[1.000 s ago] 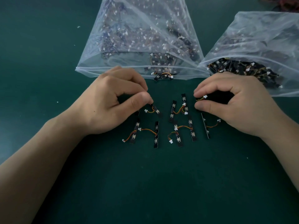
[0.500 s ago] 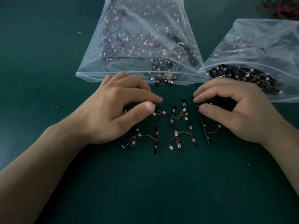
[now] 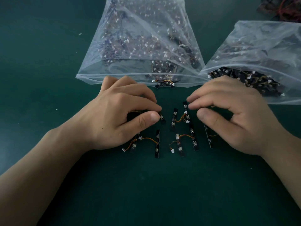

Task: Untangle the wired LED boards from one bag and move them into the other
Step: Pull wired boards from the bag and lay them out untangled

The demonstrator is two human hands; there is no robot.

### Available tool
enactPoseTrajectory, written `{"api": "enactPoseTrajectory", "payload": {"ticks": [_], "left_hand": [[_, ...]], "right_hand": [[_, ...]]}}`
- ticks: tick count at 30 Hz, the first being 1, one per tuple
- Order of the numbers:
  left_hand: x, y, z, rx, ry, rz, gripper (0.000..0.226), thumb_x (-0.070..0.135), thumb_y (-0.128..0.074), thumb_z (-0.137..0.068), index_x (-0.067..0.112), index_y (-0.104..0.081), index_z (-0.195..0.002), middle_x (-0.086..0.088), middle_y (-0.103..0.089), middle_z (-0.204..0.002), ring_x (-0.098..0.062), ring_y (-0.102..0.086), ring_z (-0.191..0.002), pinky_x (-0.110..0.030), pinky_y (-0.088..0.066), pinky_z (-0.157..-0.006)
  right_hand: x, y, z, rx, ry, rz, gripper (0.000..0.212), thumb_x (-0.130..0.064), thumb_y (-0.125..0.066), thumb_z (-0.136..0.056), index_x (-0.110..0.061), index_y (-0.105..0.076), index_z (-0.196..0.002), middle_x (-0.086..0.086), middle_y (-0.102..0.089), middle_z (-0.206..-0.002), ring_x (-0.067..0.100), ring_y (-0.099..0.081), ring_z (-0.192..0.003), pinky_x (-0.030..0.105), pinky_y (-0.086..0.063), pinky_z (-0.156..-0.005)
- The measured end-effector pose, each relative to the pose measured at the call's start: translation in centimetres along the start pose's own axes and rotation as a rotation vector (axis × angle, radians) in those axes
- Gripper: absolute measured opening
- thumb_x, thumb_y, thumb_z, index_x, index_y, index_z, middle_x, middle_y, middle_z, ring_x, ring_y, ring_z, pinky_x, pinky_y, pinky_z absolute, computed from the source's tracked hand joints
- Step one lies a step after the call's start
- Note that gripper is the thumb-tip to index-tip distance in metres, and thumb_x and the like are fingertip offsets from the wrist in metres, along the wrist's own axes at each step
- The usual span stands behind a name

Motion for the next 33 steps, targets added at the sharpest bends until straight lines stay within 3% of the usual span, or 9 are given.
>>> {"api": "enactPoseTrajectory", "payload": {"ticks": [4, 11, 17, 20, 23, 27, 33], "left_hand": [[-0.1, 0.0, 0.0, 0.011, 0.003, 0.023, 0.043, 0.053, -0.043, -0.106, 0.031, -0.078, -0.115, 0.019, -0.066, -0.119, -0.013, -0.055, -0.117, -0.047, -0.031, -0.100], [-0.5, 0.5, 0.0, 0.154, 0.032, 0.142, 0.044, 0.042, -0.041, -0.108, 0.020, -0.076, -0.119, 0.010, -0.070, -0.120, -0.015, -0.062, -0.115, -0.054, -0.042, -0.100], [-1.2, 0.3, 0.0, 0.249, 0.152, 0.217, 0.048, 0.034, -0.034, -0.111, 0.013, -0.078, -0.108, -0.005, -0.071, -0.100, -0.021, -0.067, -0.098, -0.042, -0.050, -0.088], [-1.4, 0.2, -0.1, 0.229, 0.202, 0.203, 0.045, 0.036, -0.037, -0.109, 0.018, -0.078, -0.104, 0.004, -0.070, -0.089, -0.013, -0.066, -0.089, -0.034, -0.051, -0.081], [-1.4, 0.0, -0.2, 0.208, 0.230, 0.200, 0.041, 0.036, -0.040, -0.107, 0.020, -0.078, -0.101, 0.008, -0.068, -0.082, -0.009, -0.065, -0.084, -0.020, -0.046, -0.074], [-1.4, -0.1, -0.3, 0.174, 0.264, 0.200, 0.039, 0.037, -0.041, -0.106, 0.025, -0.078, -0.098, 0.010, -0.067, -0.080, -0.005, -0.063, -0.080, -0.019, -0.044, -0.069], [-1.4, -0.1, -0.3, 0.166, 0.257, 0.188, 0.041, 0.039, -0.041, -0.108, 0.026, -0.078, -0.099, 0.011, -0.066, -0.080, 0.000, -0.062, -0.080, -0.013, -0.041, -0.068]], "right_hand": [[-1.4, -0.4, -0.1, -0.091, 0.084, 0.038, 0.028, -0.033, -0.057, -0.101, -0.017, -0.080, -0.106, -0.005, -0.073, -0.117, 0.023, -0.063, -0.121, 0.052, -0.042, -0.103], [-2.4, -1.2, -0.1, -0.216, 0.075, 0.113, 0.039, -0.048, -0.053, -0.102, -0.023, -0.081, -0.108, -0.008, -0.071, -0.123, 0.020, -0.057, -0.132, 0.047, -0.035, -0.112], [-2.4, -1.5, 0.0, -0.201, 0.068, 0.113, 0.040, -0.049, -0.052, -0.102, -0.022, -0.081, -0.105, -0.009, -0.071, -0.127, 0.017, -0.053, -0.138, 0.046, -0.032, -0.116], [-2.4, -1.6, 0.0, -0.181, 0.057, 0.091, 0.038, -0.048, -0.052, -0.102, -0.022, -0.080, -0.104, -0.009, -0.070, -0.129, 0.016, -0.053, -0.138, 0.048, -0.033, -0.115], [-2.5, -1.5, -0.2, -0.143, 0.042, 0.097, 0.040, -0.049, -0.052, -0.103, -0.020, -0.076, -0.119, -0.006, -0.067, -0.132, 0.017, -0.054, -0.137, 0.046, -0.034, -0.115], [-2.4, -1.9, -0.2, -0.187, 0.020, 0.172, 0.050, -0.056, -0.042, -0.106, -0.025, -0.073, -0.128, -0.005, -0.063, -0.127, 0.019, -0.053, -0.130, 0.041, -0.029, -0.116], [-2.2, -1.9, -0.2, -0.199, 0.014, 0.168, 0.050, -0.057, -0.042, -0.105, -0.024, -0.075, -0.122, -0.008, -0.066, -0.129, 0.016, -0.051, -0.137, 0.044, -0.027, -0.119]]}}
Point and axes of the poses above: each hand's wrist, its own z-axis away from the middle knuckle, its own y-axis out of the back of the hand, x = y × z, the point moved 3 cm from there along -z, towards the middle knuckle
